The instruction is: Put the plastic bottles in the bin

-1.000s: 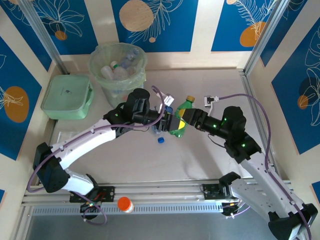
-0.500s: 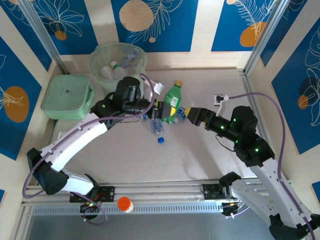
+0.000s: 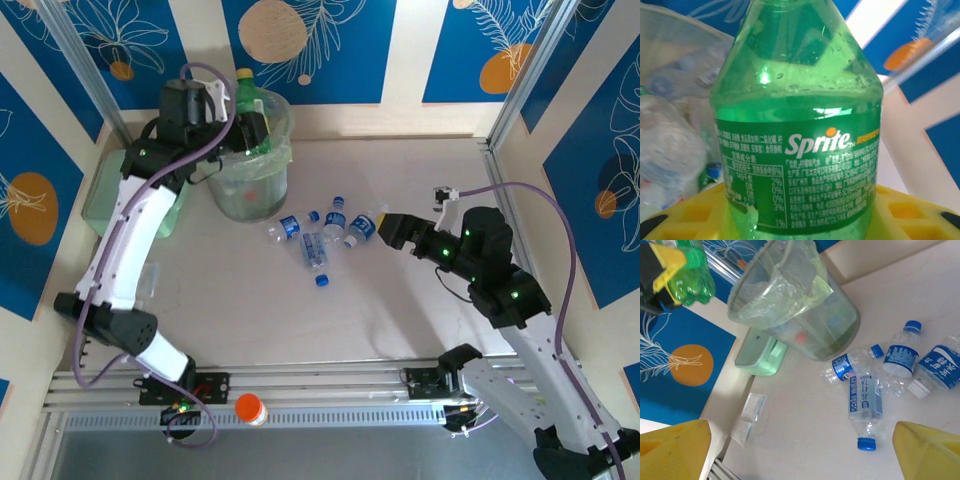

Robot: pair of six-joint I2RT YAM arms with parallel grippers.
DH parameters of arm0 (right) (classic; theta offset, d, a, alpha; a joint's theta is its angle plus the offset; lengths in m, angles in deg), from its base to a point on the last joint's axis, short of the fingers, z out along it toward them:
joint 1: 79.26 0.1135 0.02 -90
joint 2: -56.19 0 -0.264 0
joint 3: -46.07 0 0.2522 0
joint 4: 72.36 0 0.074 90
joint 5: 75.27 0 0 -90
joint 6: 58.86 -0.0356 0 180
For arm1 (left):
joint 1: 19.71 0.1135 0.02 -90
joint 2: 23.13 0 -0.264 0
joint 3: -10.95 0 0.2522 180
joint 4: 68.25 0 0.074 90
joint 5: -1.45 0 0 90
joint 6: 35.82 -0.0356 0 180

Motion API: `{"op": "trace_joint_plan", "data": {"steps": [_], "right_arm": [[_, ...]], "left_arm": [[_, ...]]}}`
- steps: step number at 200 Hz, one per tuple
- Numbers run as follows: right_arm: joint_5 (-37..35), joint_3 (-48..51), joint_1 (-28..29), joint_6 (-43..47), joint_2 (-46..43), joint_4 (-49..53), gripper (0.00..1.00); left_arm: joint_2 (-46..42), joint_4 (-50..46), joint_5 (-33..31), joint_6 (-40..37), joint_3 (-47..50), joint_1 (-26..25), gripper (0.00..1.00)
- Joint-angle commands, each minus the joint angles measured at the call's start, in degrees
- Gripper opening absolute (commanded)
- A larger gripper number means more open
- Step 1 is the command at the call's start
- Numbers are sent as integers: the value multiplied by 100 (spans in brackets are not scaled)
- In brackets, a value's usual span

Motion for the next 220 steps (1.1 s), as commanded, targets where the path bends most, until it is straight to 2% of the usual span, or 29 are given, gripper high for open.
{"op": "trace_joint_plan", "data": {"steps": [1,38,60,92,146,183,220], "right_arm": [[83,116,-51,152,36,-30,94],[110,185,-142,221,135,-58,94],[140,277,-196,241,171,-110,94],[243,405,-254,206,263,-209,94],[503,371,-303,91,486,-251,93],[545,268,-305,26,734,-282,93],[565,202,-285,-161,910,-338,92]], "left_arm": [[574,-641,-673,170,-693,203,30],[1495,-1182,-907,679,-1836,509,28],[1857,-1333,-1125,466,-2289,643,28],[2127,-1437,-1891,38,-2515,800,28],[2606,-1661,-2370,-633,-2766,935,29],[2877,-1742,-2281,-840,-2749,931,33],[3085,-1776,-1882,-899,-2735,919,33]]}}
